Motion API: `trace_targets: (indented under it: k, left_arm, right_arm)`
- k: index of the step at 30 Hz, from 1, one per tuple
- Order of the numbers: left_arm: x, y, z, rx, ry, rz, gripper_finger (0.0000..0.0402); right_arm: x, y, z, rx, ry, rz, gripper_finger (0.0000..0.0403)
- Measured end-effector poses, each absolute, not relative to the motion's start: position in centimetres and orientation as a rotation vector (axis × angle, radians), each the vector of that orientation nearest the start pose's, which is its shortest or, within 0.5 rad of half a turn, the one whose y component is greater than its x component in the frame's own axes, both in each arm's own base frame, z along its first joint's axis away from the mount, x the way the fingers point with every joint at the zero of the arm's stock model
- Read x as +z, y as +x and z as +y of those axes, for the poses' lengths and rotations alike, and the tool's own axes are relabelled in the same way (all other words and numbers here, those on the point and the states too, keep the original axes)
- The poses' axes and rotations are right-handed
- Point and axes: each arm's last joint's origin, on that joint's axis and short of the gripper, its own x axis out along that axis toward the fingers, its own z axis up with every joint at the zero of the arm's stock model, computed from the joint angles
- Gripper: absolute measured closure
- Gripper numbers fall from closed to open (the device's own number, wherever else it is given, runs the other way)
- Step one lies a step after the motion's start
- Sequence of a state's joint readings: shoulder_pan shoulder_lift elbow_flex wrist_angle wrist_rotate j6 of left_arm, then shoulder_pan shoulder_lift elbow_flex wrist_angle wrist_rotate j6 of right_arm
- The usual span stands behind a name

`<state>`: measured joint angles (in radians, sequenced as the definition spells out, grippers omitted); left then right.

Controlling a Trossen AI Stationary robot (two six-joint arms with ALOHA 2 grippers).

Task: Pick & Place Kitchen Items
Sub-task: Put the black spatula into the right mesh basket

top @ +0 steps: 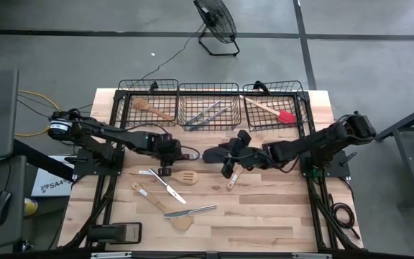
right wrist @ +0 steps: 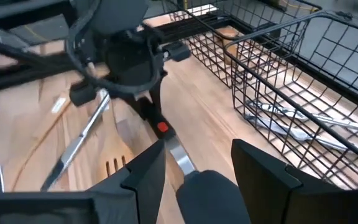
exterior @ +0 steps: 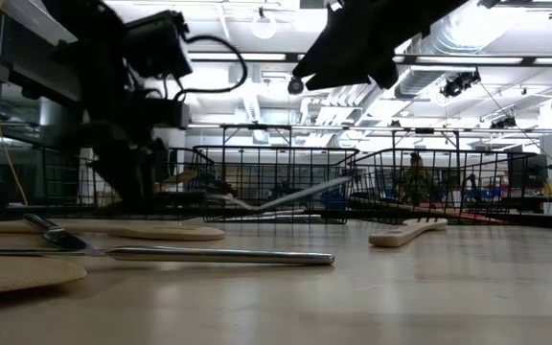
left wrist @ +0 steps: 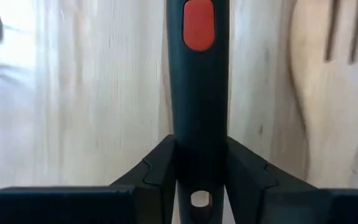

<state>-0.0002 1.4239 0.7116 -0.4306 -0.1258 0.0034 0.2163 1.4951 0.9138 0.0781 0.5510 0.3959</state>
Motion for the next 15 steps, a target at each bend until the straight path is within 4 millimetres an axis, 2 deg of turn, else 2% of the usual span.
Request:
trace_targets:
  k: [9, 15]
  left_arm:
    - [18.9, 26.5, 0.3, 0.076, 0.131, 1.037, 0.0303]
    - [20.7, 27.6, 0.4, 0.076, 0.148, 0.971, 0.0303]
  right_arm:
    - [23.8, 31.2, 6.7, -0.359, 0.155, 0.404, 0.0227]
    - [25.1, 29.9, 9.2, -0.24, 0.149, 0.387, 0.0227]
